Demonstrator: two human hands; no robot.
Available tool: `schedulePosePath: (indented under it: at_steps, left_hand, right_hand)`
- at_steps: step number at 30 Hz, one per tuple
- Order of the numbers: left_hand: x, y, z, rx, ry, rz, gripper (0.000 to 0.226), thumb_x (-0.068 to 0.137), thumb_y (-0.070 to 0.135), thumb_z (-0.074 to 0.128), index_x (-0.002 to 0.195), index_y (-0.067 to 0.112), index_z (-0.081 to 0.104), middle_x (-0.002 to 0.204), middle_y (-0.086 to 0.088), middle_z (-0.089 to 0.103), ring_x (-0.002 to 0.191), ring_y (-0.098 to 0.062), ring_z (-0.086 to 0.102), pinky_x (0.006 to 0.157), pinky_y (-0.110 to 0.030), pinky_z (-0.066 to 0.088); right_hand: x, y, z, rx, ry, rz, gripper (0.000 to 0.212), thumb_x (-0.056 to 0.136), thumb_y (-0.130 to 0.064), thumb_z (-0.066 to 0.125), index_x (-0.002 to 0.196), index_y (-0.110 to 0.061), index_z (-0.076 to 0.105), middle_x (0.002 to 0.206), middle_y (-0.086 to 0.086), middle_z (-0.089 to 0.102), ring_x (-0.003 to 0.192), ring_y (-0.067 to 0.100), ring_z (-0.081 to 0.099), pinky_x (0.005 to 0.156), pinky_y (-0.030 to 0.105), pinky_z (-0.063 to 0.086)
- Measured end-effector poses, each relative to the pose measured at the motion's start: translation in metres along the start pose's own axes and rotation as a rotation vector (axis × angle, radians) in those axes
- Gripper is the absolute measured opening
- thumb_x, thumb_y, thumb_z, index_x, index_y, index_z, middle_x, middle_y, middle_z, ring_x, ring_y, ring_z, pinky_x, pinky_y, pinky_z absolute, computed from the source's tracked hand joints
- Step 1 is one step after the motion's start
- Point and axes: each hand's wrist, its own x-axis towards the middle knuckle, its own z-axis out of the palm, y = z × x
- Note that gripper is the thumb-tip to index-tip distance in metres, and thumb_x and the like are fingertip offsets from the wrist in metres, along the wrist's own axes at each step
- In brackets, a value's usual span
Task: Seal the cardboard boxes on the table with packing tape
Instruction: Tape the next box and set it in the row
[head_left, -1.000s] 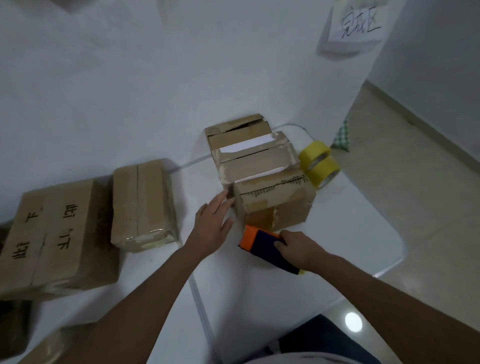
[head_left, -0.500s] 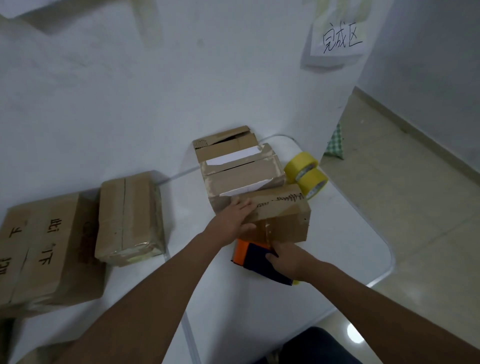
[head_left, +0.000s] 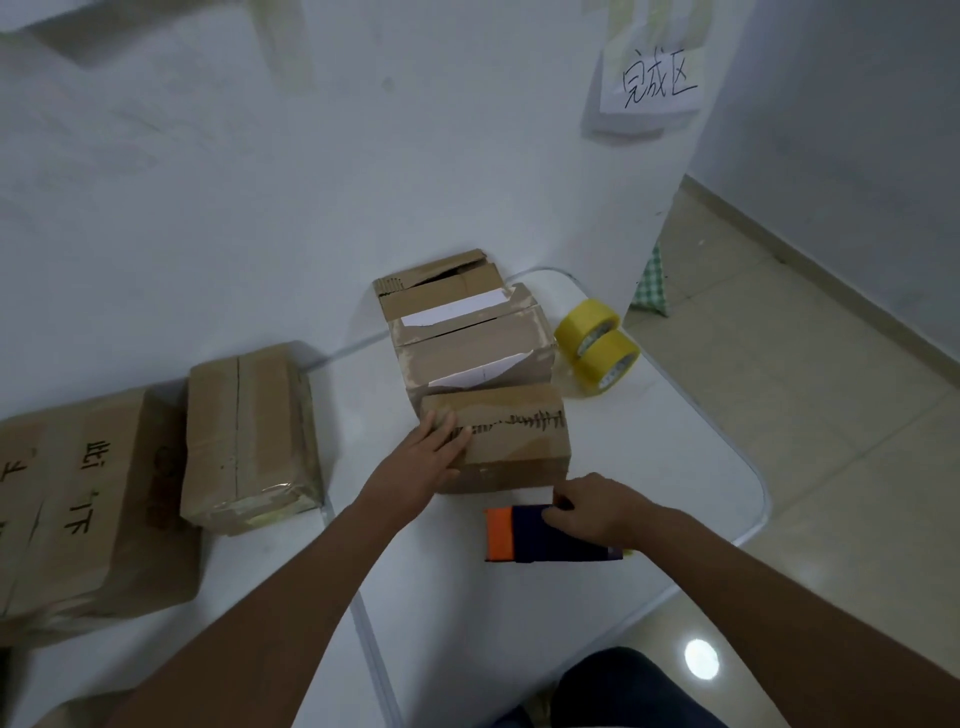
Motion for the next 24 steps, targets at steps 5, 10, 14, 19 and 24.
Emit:
schedulePosePath:
  at_steps: [5,10,14,19,24]
  left_hand:
    - [-0.023,-0.014,0.010,0.046,-0.027,-0.002,0.070,0.101,0.019,0.052,0.159,0.021,0.011,0.167,-0.005,0.007,0.153,-0.032,0.006,0.120,-0.040,0.029]
    - [-0.052,-0.031,0.041,0.143,-0.091,0.071,0.061,0.095,0.015,0.031,0.154,0.015,0.014,0.161,-0.013,0.023,0.149,-0.039,0.017,0.115,-0.049,0.033]
    - [-0.083,-0.031,0.047,0.149,-0.110,0.039,0.067,0.092,0.029,0.006,0.156,0.009,0.009,0.160,-0.016,0.023,0.149,-0.041,0.015,0.116,-0.050,0.029]
    - [-0.125,-0.022,0.044,0.081,0.087,0.001,0.070,0.081,0.028,0.074,0.143,0.014,0.045,0.135,-0.010,0.055,0.126,-0.034,0.053,0.089,-0.042,0.056]
    - [-0.161,-0.012,0.036,0.002,0.263,-0.027,0.056,0.085,0.047,0.055,0.135,0.022,0.052,0.122,-0.001,0.065,0.114,-0.022,0.060,0.083,-0.033,0.058]
  right_hand:
    - [-0.005,-0.019,-0.040,0.089,0.084,-0.027,0.069,0.084,-0.076,0.045,0.096,-0.013,0.072,0.091,0.006,0.069,0.081,0.019,0.064,0.072,0.030,0.047]
    - [-0.018,-0.058,-0.080,0.374,0.137,-0.113,0.060,0.080,-0.077,0.049,0.083,-0.021,0.070,0.076,-0.001,0.071,0.069,0.016,0.068,0.069,0.028,0.053]
    - [-0.011,-0.099,-0.074,0.292,0.237,-0.201,0.060,0.087,-0.070,0.046,0.090,-0.017,0.072,0.080,0.000,0.072,0.070,0.013,0.068,0.066,0.022,0.050]
    - [-0.001,-0.136,-0.047,0.201,0.222,-0.281,0.058,0.088,-0.069,0.045,0.074,-0.019,0.069,0.065,-0.004,0.068,0.057,0.008,0.063,0.058,0.018,0.042]
    - [0.009,-0.144,-0.020,0.173,0.214,-0.350,0.061,0.084,-0.072,0.044,0.070,-0.017,0.067,0.061,-0.001,0.067,0.053,0.010,0.062,0.060,0.024,0.045]
